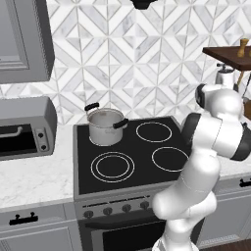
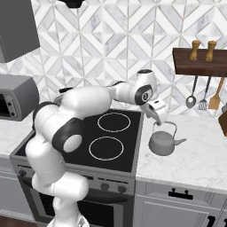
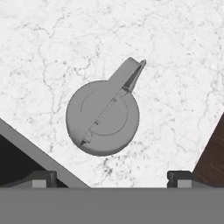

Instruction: Pick the kettle from the counter and place it on a stove burner. Then turn the burner on.

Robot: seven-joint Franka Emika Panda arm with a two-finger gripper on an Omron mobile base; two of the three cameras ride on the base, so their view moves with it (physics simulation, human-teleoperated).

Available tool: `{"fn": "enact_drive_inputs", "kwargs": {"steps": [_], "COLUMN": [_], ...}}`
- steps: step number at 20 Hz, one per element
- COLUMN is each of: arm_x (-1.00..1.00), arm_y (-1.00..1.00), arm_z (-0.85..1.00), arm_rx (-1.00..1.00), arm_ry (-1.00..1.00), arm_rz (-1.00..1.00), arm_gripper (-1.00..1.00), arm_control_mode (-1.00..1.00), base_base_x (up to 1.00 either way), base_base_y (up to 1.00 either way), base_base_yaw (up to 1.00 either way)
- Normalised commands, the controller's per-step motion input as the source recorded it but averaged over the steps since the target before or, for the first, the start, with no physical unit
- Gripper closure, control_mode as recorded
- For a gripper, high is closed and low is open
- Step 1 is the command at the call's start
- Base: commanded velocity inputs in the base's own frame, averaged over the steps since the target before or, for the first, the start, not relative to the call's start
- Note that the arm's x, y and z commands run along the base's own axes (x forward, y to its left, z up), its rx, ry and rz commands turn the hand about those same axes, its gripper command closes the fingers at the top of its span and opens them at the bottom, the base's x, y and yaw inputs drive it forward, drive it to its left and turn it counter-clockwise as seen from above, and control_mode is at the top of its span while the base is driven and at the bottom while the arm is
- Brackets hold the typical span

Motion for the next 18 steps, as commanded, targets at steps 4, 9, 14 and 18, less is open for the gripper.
{"fn": "enact_drive_inputs", "kwargs": {"steps": [4, 9, 14, 18], "arm_x": [0.01, 0.04, 0.06, 0.10], "arm_y": [-0.10, -0.17, -0.03, -0.01], "arm_z": [-0.18, -0.07, 0.00, -0.10], "arm_rx": [0.00, 0.00, 0.01, 0.00], "arm_ry": [0.04, 0.01, 0.00, 0.00], "arm_rz": [-0.20, -0.16, -0.01, 0.00], "arm_gripper": [-1.00, -1.00, -1.00, -1.00], "arm_control_mode": [-1.00, -1.00, -1.00, -1.00], "base_base_x": [0.00, 0.00, 0.00, 0.00], "base_base_y": [0.00, 0.00, 0.00, 0.00], "base_base_yaw": [0.00, 0.00, 0.00, 0.00]}}
